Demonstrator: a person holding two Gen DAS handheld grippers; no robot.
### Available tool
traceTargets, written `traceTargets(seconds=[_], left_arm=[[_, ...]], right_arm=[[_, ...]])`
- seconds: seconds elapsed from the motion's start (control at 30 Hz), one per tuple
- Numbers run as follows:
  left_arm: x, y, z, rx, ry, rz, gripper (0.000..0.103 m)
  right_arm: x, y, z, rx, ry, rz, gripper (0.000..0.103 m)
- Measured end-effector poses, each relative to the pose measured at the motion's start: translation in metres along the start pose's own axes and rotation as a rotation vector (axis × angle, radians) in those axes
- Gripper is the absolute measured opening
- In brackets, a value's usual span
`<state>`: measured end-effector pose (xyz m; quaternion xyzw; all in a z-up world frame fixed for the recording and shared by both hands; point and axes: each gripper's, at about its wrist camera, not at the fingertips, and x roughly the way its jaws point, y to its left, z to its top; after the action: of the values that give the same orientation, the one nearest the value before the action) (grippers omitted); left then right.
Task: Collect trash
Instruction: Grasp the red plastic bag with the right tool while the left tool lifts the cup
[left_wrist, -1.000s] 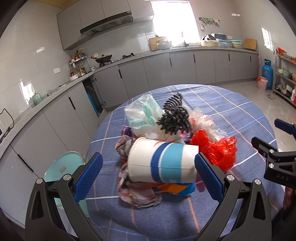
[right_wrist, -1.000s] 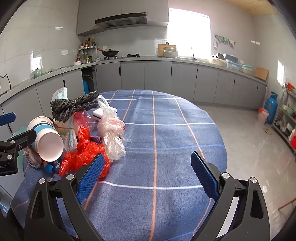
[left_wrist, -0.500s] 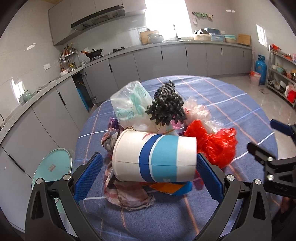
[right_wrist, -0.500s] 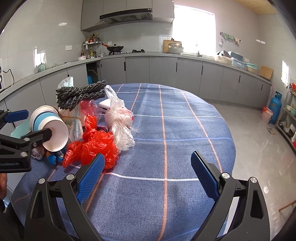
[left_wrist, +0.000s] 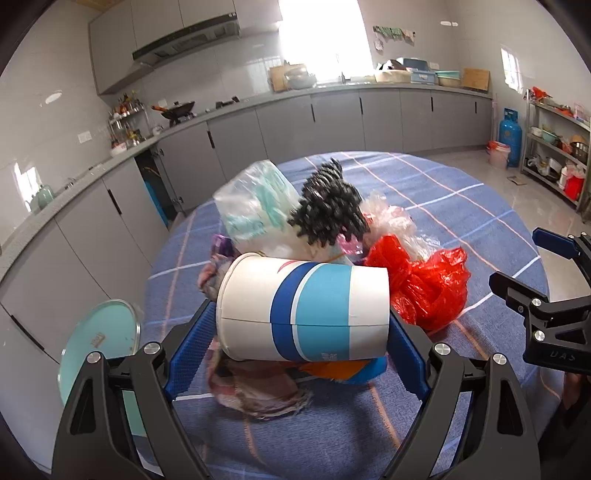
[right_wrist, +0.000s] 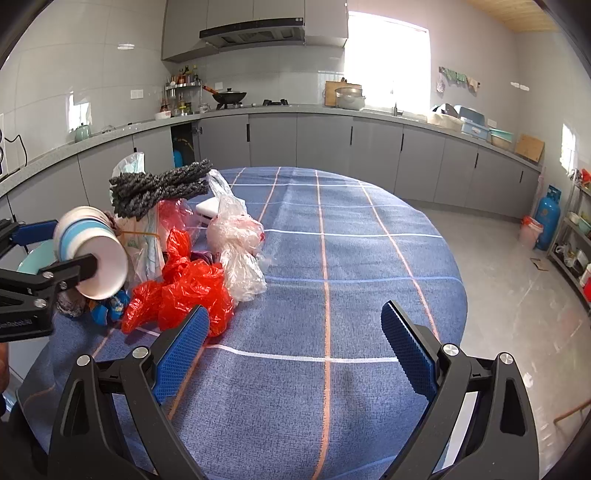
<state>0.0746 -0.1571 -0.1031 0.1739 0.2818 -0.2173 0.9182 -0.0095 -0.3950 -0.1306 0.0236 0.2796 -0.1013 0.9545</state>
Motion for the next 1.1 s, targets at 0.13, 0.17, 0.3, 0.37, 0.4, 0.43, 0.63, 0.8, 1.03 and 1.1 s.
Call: traceTargets(seconds=[0.13, 0.17, 0.3, 0.37, 0.4, 0.43, 0.63, 0.8, 1.03, 1.1], left_arm=[[-0.021, 0.004, 0.004, 0.006, -0.051, 0.036, 0.085], [-0.025, 0.005, 0.004, 0.009, -0.061, 0.053, 0.085], [-0.042, 0.015, 0.006, 0.001, -0.103, 0.113, 0.085], [-0.048, 0.019, 0.005, 0.002, -0.120, 0.134, 0.085], [-0.050, 0.022, 0.005, 0.002, -0.123, 0.146, 0.085], [-0.051, 0.025, 0.004, 0.003, -0.124, 0.158, 0.085], [-0.048, 0.040, -0.004, 0.001, -0.100, 0.204, 0.085], [-0.048, 0.049, -0.013, 0.001, -0.084, 0.217, 0.085], [-0.050, 0.057, -0.013, -0.020, -0.093, 0.245, 0.085], [-0.053, 0.057, -0.011, -0.022, -0.101, 0.245, 0.085]], right_arm=[[0.000, 0.001, 0.004, -0.005, -0.007, 0.017, 0.089], [0.000, 0.002, 0.005, -0.008, -0.002, 0.028, 0.082], [0.001, 0.008, 0.012, 0.000, 0.011, 0.075, 0.076], [-0.001, 0.012, 0.014, -0.002, 0.010, 0.100, 0.073], [-0.002, 0.017, 0.016, -0.011, 0.006, 0.114, 0.073], [-0.002, 0.021, 0.017, -0.021, 0.005, 0.119, 0.073], [0.017, 0.042, 0.017, -0.068, 0.049, 0.142, 0.072], [0.033, 0.049, 0.013, -0.073, 0.130, 0.203, 0.041], [0.013, 0.046, 0.017, -0.085, 0.078, 0.206, 0.009], [0.002, 0.043, 0.021, -0.085, 0.047, 0.200, 0.008]])
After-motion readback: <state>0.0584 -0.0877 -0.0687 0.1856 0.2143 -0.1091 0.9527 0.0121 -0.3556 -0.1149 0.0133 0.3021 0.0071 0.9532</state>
